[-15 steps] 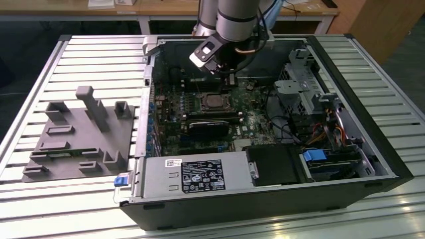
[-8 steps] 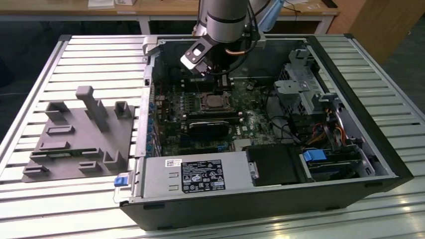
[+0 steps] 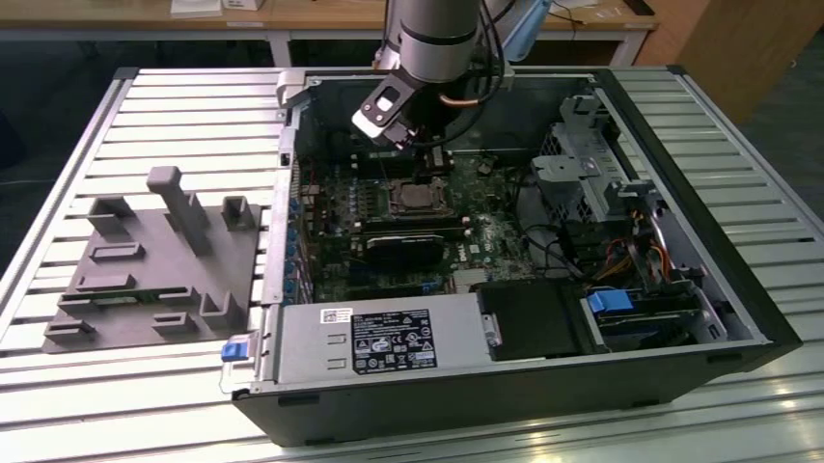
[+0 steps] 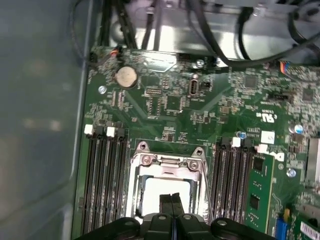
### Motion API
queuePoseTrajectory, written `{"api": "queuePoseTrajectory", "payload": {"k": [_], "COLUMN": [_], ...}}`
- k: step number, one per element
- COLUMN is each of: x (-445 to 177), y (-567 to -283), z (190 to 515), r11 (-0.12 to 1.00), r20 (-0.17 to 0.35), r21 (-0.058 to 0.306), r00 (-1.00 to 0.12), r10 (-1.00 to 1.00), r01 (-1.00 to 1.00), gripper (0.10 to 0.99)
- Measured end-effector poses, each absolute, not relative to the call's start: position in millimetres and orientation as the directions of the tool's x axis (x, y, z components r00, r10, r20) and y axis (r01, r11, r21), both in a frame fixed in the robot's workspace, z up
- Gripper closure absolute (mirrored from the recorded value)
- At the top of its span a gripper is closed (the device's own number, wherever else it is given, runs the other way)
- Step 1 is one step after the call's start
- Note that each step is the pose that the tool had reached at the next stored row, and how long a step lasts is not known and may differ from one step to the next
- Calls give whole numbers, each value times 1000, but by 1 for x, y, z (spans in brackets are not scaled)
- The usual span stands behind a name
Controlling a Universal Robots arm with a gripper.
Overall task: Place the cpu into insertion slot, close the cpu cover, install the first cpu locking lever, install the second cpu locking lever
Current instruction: 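Close the cpu cover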
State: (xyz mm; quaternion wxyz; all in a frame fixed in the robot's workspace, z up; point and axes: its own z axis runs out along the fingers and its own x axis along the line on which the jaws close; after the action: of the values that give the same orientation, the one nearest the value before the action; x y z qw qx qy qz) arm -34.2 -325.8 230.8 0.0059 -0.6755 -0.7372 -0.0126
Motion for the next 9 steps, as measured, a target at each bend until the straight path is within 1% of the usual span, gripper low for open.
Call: {"api": "queuePoseTrajectory", "payload": {"k": [9], "x": [-34], "y": [-326], "z": [231], "r11": [249], "r20": [25], "r21": [11], "r00": [-249], "r10": [968], "r01": [968], "gripper": [984]}}
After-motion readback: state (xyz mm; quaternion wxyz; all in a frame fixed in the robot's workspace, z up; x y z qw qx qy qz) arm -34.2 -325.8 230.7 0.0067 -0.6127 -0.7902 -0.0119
